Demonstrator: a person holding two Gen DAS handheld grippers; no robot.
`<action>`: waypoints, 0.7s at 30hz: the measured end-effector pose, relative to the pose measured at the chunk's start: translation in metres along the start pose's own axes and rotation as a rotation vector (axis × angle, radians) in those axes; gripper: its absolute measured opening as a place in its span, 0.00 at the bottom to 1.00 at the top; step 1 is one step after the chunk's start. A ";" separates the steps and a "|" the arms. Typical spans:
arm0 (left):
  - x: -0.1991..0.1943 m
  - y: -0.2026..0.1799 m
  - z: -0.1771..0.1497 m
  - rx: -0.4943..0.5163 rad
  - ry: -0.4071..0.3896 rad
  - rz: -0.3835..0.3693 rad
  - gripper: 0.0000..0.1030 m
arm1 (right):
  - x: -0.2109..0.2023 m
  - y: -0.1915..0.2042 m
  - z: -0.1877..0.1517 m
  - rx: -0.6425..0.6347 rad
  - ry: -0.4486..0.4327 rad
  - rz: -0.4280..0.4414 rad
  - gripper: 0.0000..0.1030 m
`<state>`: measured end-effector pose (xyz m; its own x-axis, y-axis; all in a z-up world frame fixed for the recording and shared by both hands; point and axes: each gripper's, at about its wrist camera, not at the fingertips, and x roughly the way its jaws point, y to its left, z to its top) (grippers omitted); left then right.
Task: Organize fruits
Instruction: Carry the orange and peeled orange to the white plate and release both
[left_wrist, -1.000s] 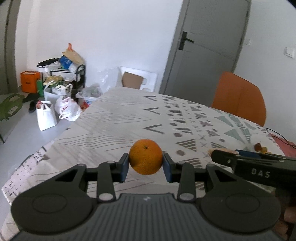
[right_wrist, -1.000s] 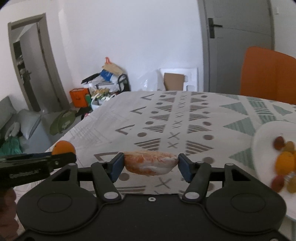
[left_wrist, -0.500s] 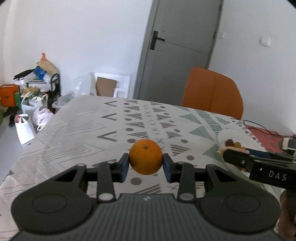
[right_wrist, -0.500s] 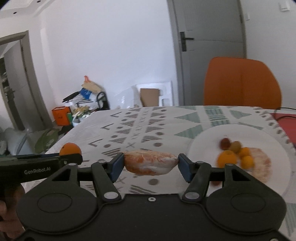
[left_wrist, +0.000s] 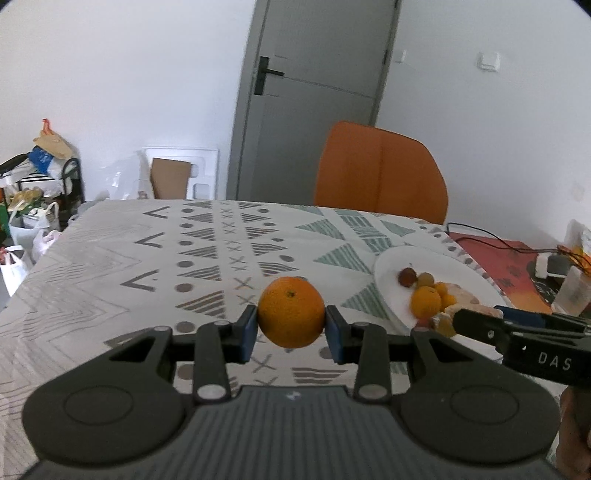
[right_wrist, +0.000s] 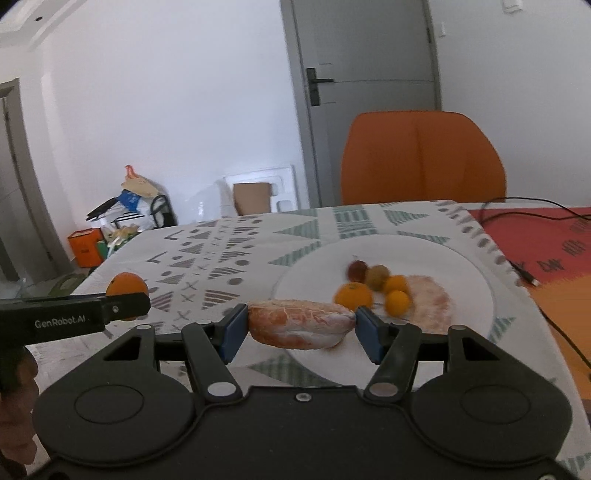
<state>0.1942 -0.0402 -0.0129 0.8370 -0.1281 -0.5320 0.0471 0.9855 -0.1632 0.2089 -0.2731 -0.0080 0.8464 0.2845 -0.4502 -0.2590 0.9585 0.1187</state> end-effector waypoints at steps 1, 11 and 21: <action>0.002 -0.003 0.000 0.005 0.003 -0.005 0.36 | -0.001 -0.004 -0.001 0.004 0.000 -0.009 0.58; 0.020 -0.032 0.003 0.058 0.027 -0.043 0.36 | -0.004 -0.040 -0.014 0.059 0.013 -0.070 0.58; 0.038 -0.060 0.008 0.114 0.041 -0.081 0.36 | -0.011 -0.060 -0.017 0.080 -0.012 -0.108 0.73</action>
<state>0.2282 -0.1029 -0.0166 0.8049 -0.2102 -0.5550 0.1774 0.9776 -0.1129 0.2075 -0.3340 -0.0256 0.8728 0.1794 -0.4538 -0.1290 0.9817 0.1401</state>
